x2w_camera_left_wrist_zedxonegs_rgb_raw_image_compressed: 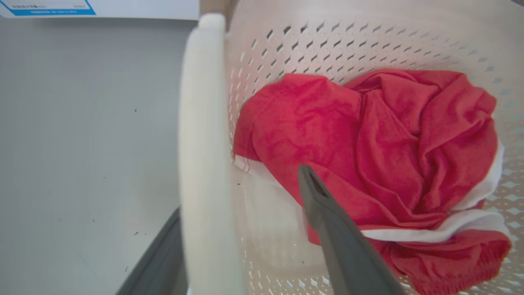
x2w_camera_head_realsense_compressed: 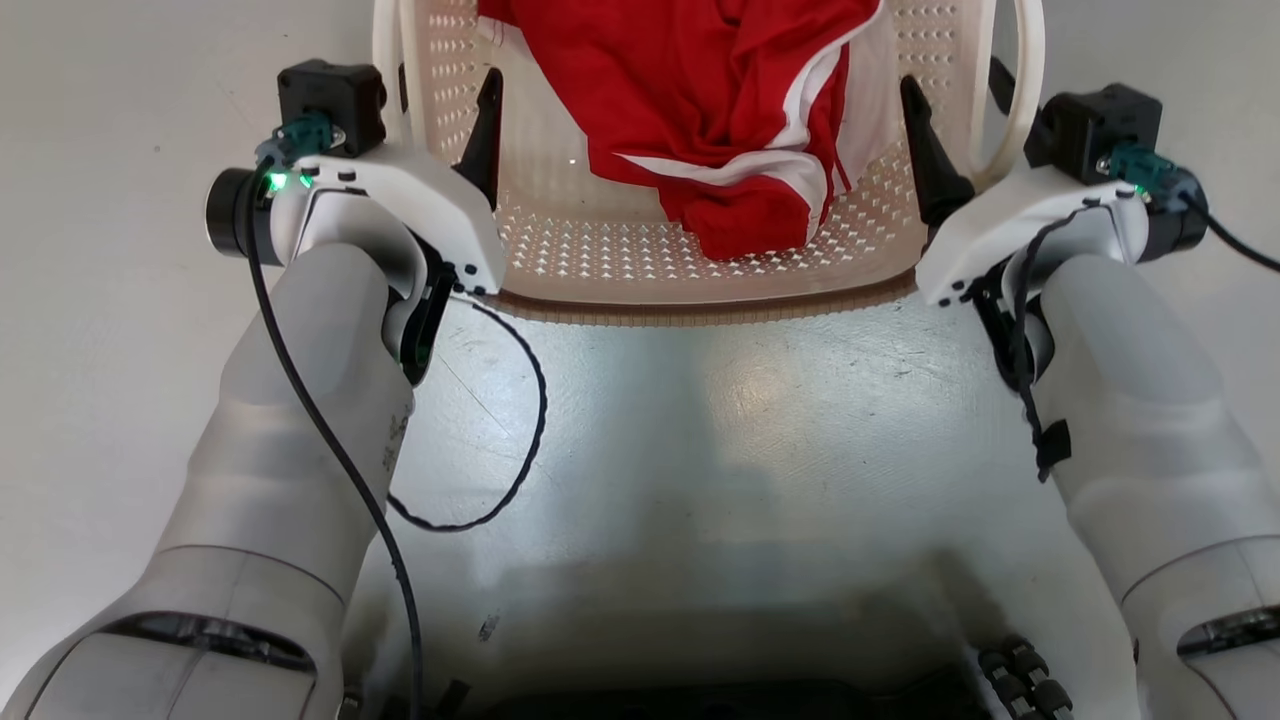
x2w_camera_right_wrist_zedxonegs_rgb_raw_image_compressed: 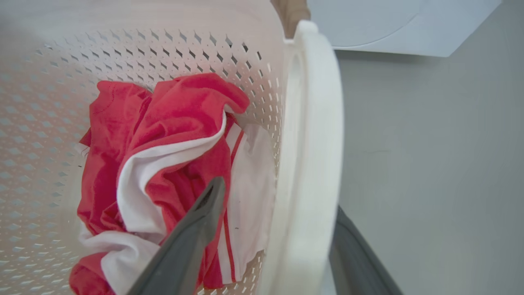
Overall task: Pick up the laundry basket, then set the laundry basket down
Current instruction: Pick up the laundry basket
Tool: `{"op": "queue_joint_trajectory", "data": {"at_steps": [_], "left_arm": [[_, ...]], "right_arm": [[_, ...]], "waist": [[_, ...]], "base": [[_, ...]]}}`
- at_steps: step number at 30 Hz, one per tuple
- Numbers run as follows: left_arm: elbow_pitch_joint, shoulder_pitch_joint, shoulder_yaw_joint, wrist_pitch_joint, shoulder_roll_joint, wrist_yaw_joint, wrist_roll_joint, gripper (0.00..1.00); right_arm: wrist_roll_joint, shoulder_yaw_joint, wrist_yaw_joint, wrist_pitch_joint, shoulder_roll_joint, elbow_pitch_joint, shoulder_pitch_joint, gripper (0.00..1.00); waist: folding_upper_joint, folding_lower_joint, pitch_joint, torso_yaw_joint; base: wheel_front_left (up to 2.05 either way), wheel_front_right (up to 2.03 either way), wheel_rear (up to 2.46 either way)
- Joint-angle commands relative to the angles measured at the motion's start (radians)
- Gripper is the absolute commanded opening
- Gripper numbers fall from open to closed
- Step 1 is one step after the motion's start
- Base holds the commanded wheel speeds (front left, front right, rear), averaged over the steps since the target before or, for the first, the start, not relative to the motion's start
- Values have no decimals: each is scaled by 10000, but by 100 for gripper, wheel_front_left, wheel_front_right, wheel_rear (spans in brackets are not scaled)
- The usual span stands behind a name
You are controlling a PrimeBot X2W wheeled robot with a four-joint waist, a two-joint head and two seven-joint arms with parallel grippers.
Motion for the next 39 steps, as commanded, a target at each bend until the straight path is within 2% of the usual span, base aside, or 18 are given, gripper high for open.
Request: {"op": "queue_joint_trajectory", "data": {"at_steps": [1,14,15,16,17,18,19,20,23,27,33,39], "left_arm": [[-53,80,47,-53,238,85,-117,100],[-45,52,-184,-53,238,288,-225,100],[-59,50,-193,-53,238,291,-204,89],[-73,51,-200,-53,237,292,-188,71],[-116,49,-215,-53,237,285,-164,44],[-224,47,-243,-53,249,299,-98,0],[-224,47,-243,-53,249,299,-98,0],[-290,72,-253,-53,259,317,-56,0],[-352,112,-258,-53,255,383,-31,0],[-320,118,-411,-53,244,392,-91,0],[63,282,-1112,-52,239,302,-493,0],[403,611,-1800,-48,238,426,-985,0]], "right_arm": [[69,232,17,-34,237,87,220,100],[206,461,17,-34,237,94,202,100],[171,428,17,-34,237,101,201,84],[139,393,17,-34,237,109,203,68],[90,336,17,-34,237,118,204,49],[-23,214,17,-34,237,171,203,36],[-23,214,17,-34,237,171,203,36],[-204,59,17,-34,237,224,200,0],[-542,-506,17,-34,237,514,253,0],[-566,-585,17,-34,237,768,275,0],[-31,58,17,159,237,1164,360,0],[685,912,17,630,237,1280,489,0]], "waist": [[0,-1,11,5],[0,-1,-71,51],[0,-1,-71,48],[0,-1,-70,45],[0,-1,-67,39],[0,-1,-63,20],[0,-1,-63,20],[0,-1,-63,6],[0,-1,-109,40],[0,-1,-193,72],[0,-1,-563,-15],[0,-1,-1114,-104]], "base": [[0,0,0],[0,0,0],[0,0,0],[0,0,0],[0,0,0],[0,0,0],[0,0,0],[0,0,0],[0,0,0],[0,0,0],[0,0,0],[0,0,0]]}}
